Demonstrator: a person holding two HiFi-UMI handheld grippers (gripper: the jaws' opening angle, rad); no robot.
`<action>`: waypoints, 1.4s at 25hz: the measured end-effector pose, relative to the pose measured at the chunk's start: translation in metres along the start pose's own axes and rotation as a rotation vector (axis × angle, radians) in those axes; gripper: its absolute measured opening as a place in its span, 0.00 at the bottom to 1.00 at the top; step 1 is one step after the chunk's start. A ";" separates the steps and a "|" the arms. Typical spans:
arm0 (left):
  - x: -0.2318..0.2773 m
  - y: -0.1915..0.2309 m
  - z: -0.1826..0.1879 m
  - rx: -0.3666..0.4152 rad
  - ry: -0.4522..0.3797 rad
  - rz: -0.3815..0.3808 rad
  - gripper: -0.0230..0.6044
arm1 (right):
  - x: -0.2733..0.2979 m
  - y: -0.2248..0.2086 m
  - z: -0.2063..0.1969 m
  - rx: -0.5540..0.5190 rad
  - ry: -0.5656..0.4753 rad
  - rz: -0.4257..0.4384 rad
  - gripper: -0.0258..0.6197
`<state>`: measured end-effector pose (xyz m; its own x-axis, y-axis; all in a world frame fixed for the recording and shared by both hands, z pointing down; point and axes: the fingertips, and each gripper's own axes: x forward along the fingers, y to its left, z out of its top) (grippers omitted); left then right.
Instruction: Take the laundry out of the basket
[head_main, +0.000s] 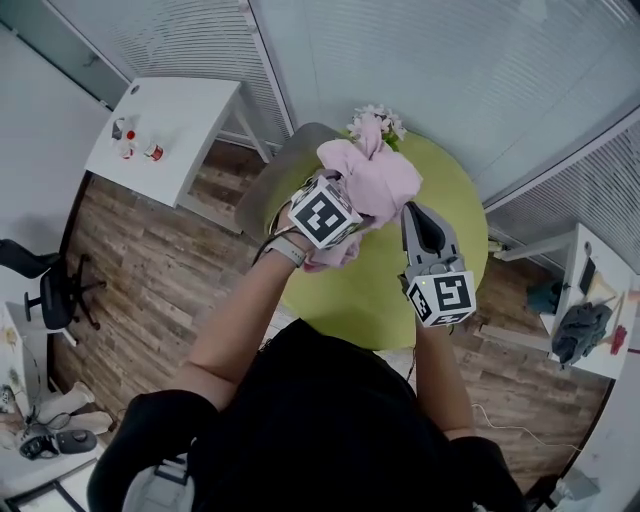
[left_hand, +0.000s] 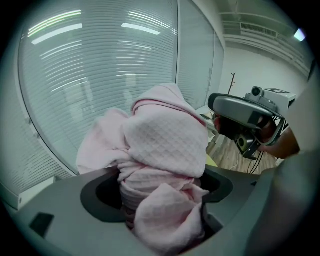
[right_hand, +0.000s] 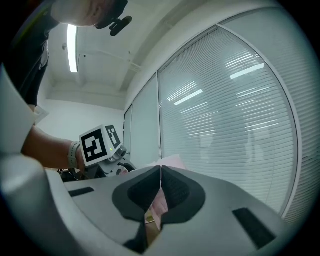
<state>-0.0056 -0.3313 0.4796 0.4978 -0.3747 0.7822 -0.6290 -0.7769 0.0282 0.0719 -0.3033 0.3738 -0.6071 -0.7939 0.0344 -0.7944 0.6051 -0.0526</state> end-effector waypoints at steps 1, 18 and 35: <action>0.000 -0.007 0.001 0.008 0.002 -0.004 0.72 | -0.007 -0.003 0.001 0.001 -0.005 -0.010 0.08; -0.015 -0.126 -0.014 0.038 0.025 -0.048 0.72 | -0.105 -0.005 -0.003 0.006 -0.032 -0.034 0.08; -0.026 -0.206 -0.089 0.046 0.017 -0.185 0.72 | -0.162 0.068 -0.029 -0.007 0.044 -0.082 0.08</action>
<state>0.0580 -0.1165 0.5086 0.5923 -0.2146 0.7766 -0.4992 -0.8543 0.1446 0.1158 -0.1321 0.3938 -0.5404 -0.8374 0.0817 -0.8413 0.5389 -0.0409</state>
